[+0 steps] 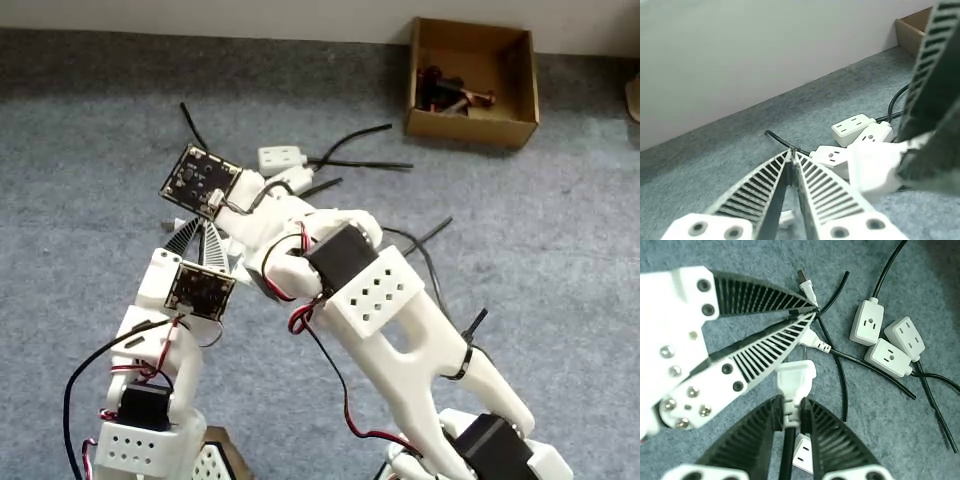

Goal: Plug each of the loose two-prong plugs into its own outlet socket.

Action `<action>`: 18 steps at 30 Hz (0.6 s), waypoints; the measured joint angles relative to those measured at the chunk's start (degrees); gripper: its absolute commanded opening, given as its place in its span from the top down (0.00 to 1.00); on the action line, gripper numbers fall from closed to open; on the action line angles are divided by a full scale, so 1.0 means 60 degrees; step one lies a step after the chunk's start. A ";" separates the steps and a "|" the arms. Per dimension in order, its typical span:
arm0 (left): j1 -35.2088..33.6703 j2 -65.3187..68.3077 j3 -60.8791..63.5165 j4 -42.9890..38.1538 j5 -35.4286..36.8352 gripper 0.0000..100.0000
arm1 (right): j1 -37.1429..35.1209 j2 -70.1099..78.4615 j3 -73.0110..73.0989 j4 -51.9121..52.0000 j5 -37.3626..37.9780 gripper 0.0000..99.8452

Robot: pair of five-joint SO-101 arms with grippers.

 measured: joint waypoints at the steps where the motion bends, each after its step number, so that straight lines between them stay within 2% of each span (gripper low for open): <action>1: 0.0000 0.0000 0.0000 0.0000 0.0000 0.99 | 0.0000 0.0000 0.0000 0.0000 0.0000 0.99; 18: 0.0396 0.0000 0.0000 0.0234 0.0000 0.99 | 0.0015 -0.0015 0.0000 0.0000 0.0000 0.99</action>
